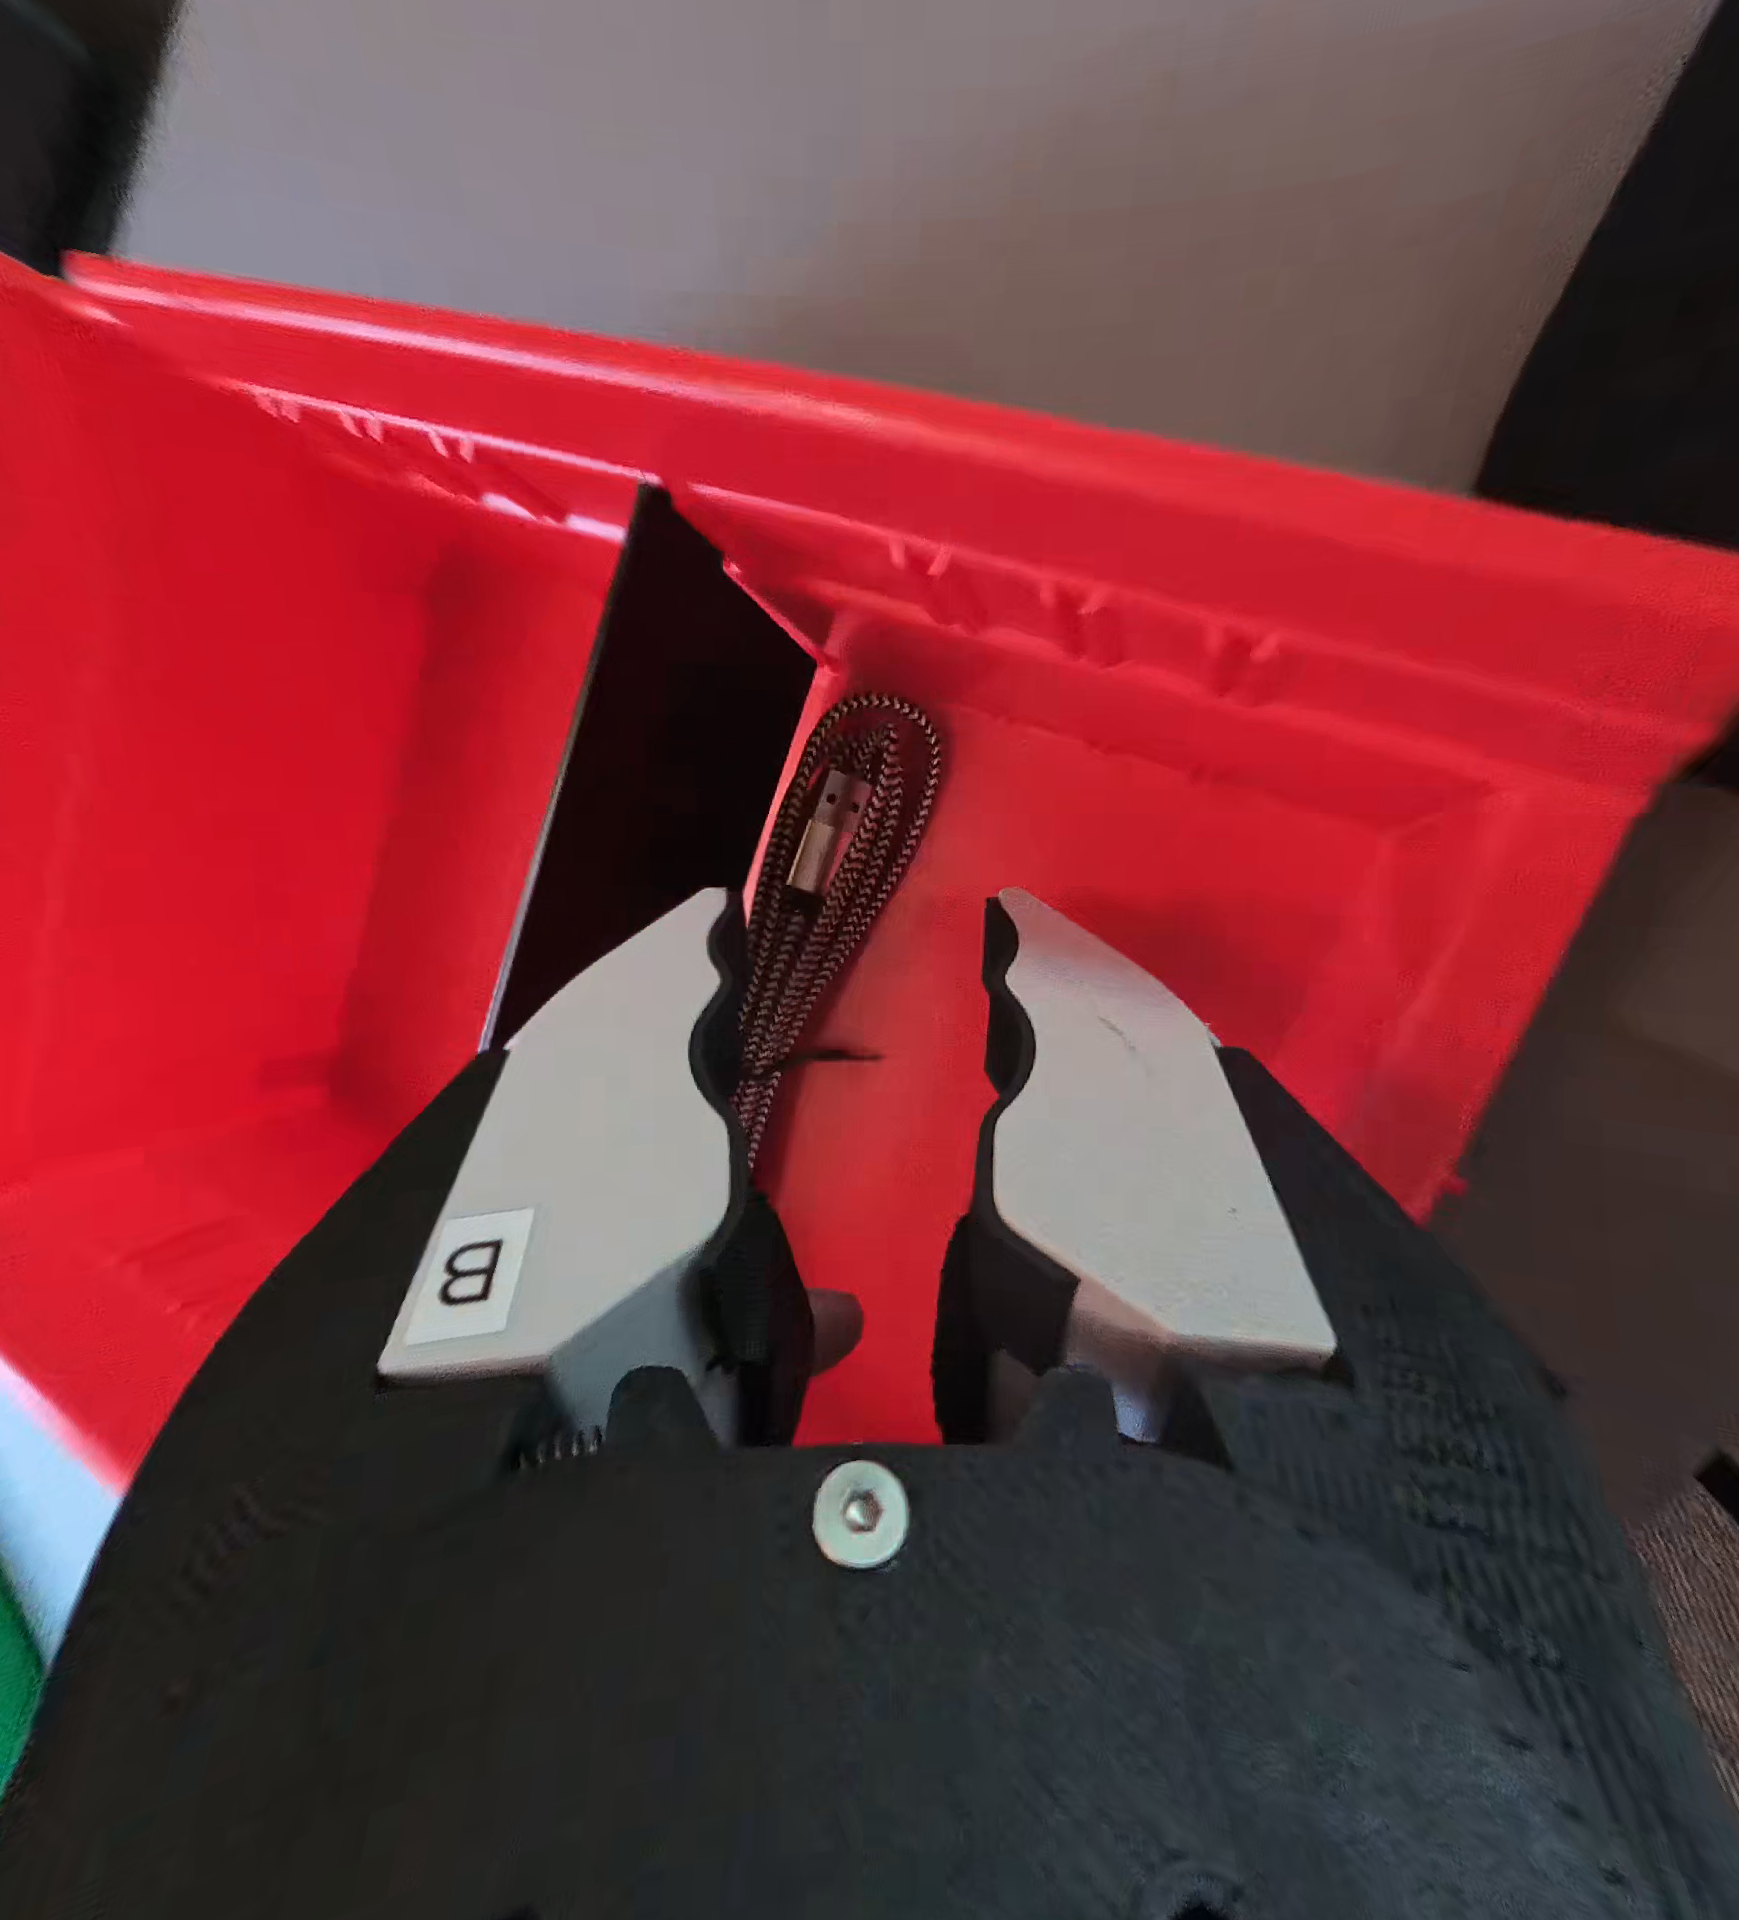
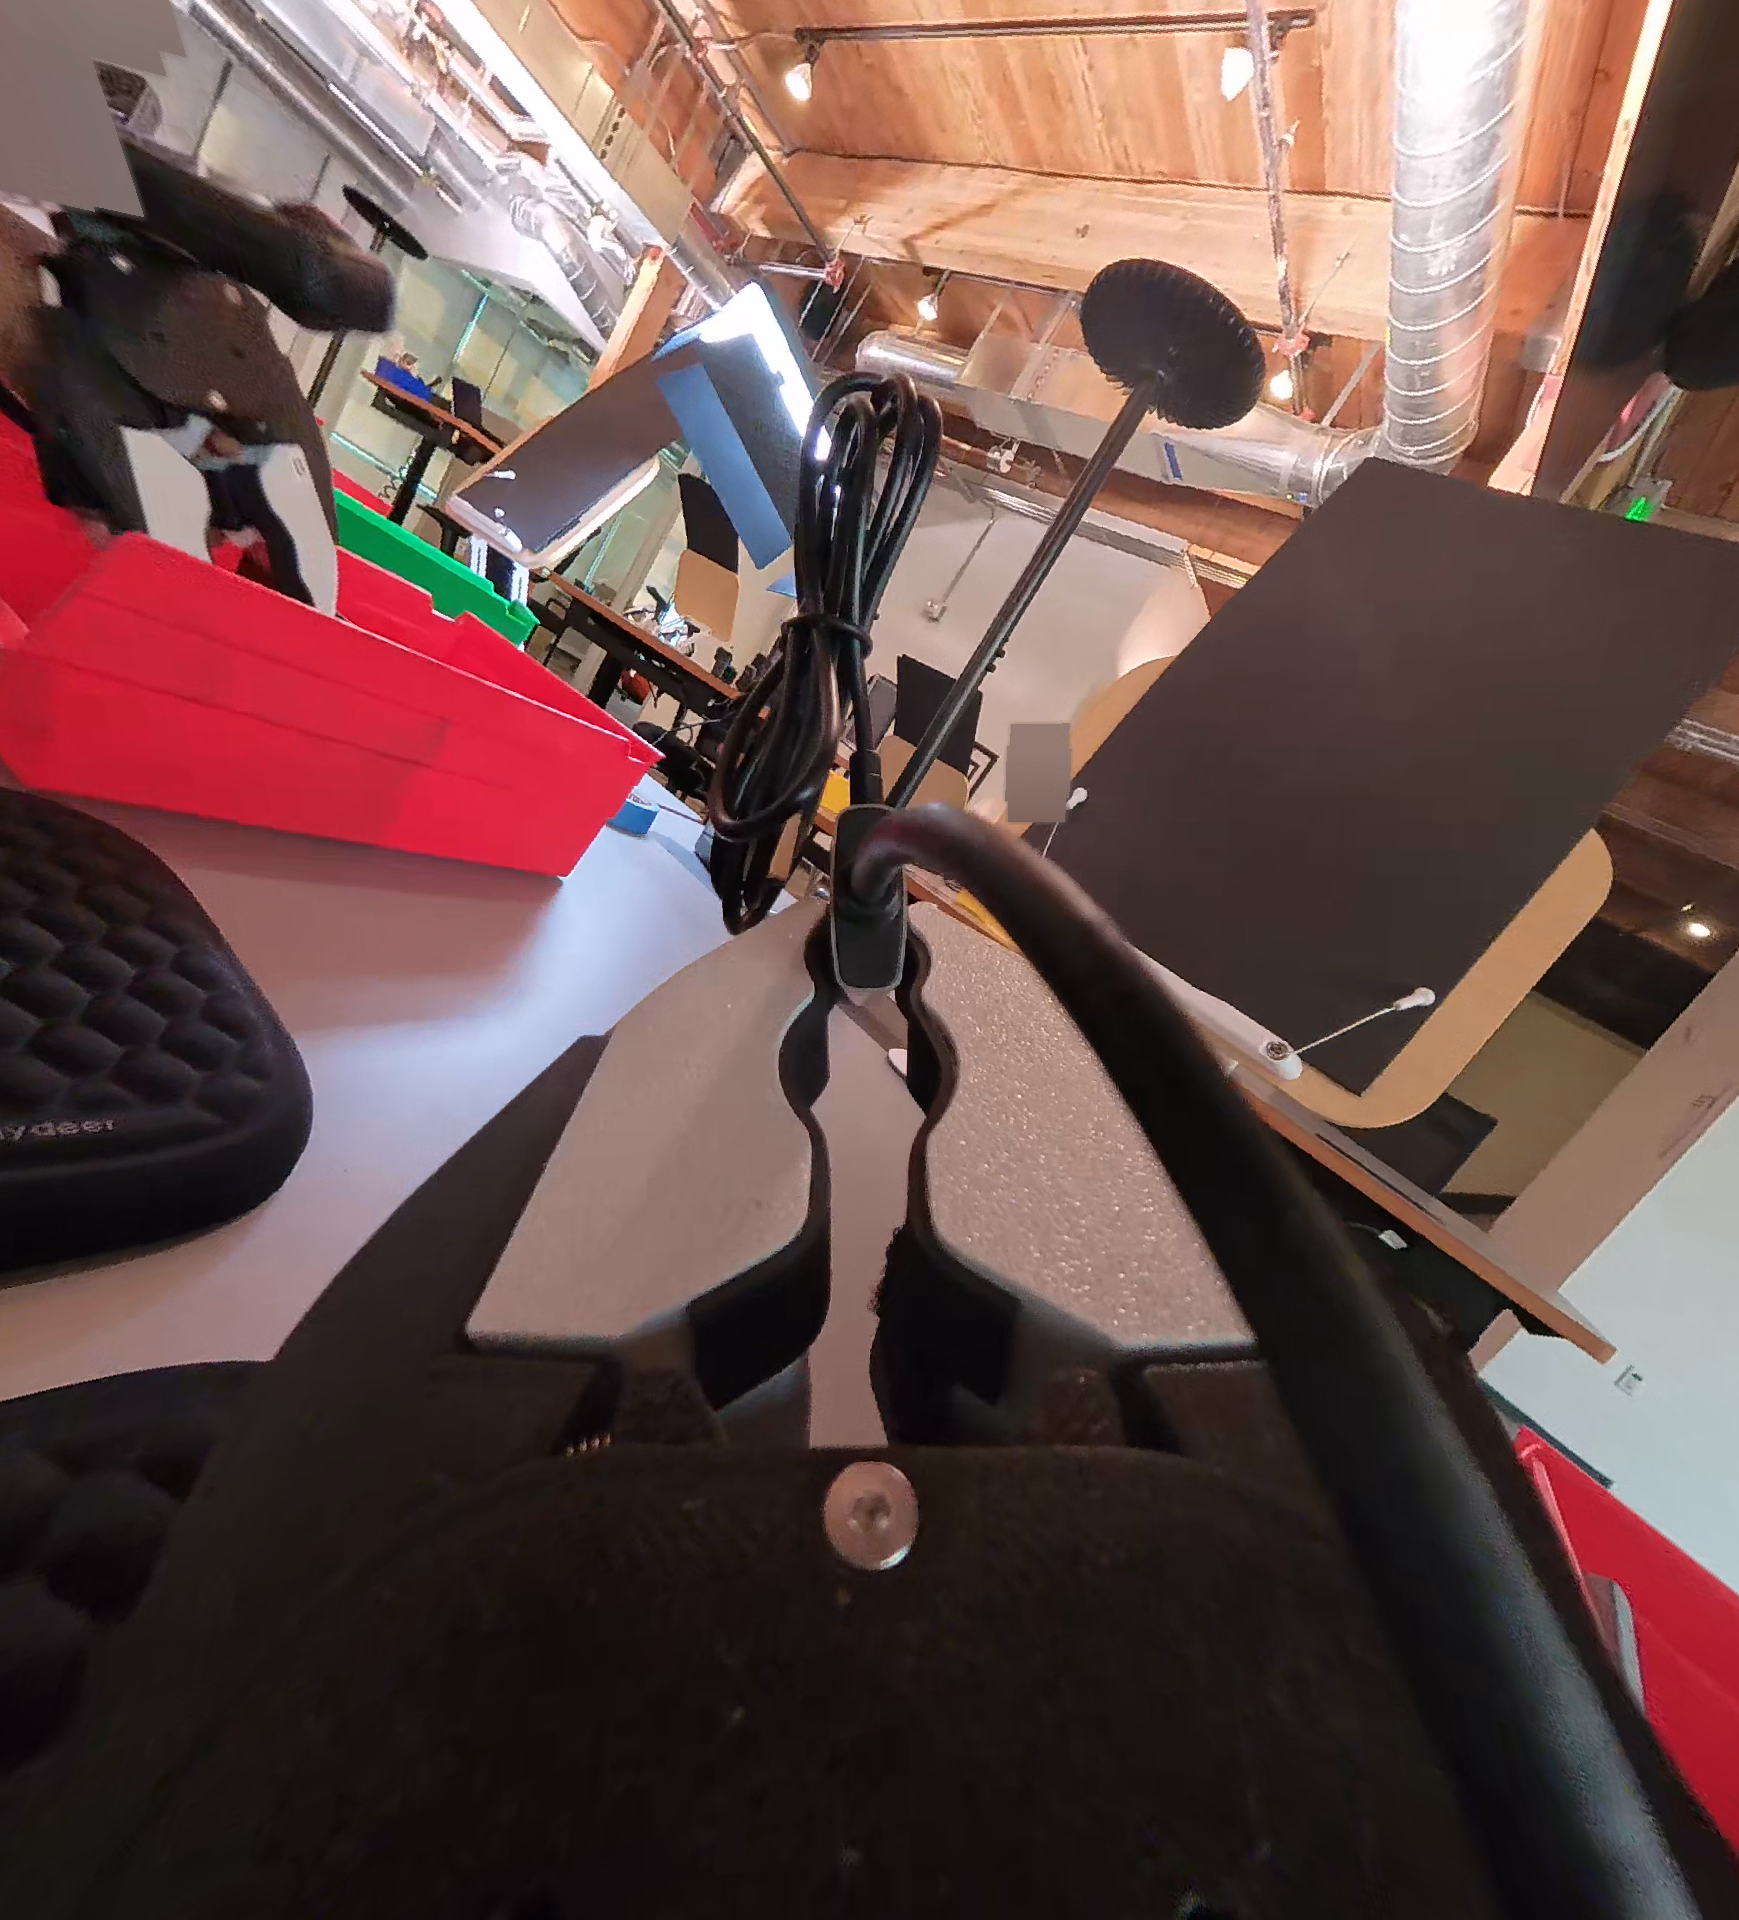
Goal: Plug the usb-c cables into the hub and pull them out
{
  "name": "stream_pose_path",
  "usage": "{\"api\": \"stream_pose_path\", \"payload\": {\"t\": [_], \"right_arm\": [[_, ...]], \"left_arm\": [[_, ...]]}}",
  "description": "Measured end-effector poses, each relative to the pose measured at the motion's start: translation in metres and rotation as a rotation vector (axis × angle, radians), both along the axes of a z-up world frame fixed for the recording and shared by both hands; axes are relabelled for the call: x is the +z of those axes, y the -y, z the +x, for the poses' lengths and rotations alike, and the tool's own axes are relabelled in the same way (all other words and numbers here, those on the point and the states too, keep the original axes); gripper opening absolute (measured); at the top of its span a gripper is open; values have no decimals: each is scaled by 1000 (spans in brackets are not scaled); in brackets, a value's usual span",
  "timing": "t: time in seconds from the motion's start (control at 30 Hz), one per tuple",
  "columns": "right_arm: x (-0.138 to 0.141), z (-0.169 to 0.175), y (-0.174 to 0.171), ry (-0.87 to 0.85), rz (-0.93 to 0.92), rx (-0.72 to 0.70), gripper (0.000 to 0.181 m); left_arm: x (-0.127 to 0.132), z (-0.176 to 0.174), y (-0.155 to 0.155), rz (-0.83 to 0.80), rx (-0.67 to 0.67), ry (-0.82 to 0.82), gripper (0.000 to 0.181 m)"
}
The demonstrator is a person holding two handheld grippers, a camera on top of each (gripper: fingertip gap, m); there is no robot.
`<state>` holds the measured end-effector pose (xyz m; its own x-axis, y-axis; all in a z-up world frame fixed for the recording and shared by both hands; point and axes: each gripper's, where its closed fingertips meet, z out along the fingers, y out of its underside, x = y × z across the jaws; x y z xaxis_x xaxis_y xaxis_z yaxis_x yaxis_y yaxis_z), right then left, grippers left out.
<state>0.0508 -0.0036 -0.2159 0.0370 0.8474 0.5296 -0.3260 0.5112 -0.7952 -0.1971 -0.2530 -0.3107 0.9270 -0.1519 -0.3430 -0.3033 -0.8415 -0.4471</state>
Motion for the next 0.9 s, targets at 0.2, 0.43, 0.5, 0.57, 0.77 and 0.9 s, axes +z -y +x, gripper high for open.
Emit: {"api": "stream_pose_path", "payload": {"t": [0.2, 0.43, 0.5, 0.57, 0.77, 0.9], "right_arm": [[-1, 0, 0, 2, 8, -3, 5], [1, 1, 0, -12, 19, -15, 5], [2, 2, -1, -13, 19, -17, 5], [1, 2, 0, -11, 15, -12, 5], [0, 1, 3, -2, 36, -9, 5], [1, 2, 3, -9, 42, -16, 5]], "left_arm": [[-45, -32, 17, -308, 35, -20, 46], [-47, -32, 13, -248, 42, -43, 13], [-35, -31, 15, -180, 100, -62, 7], [-15, -28, 16, -59, 152, -74, 5], [88, -8, 3, 643, 236, 0, 5], [159, 58, -10, 1115, -36, 209, 5]]}}
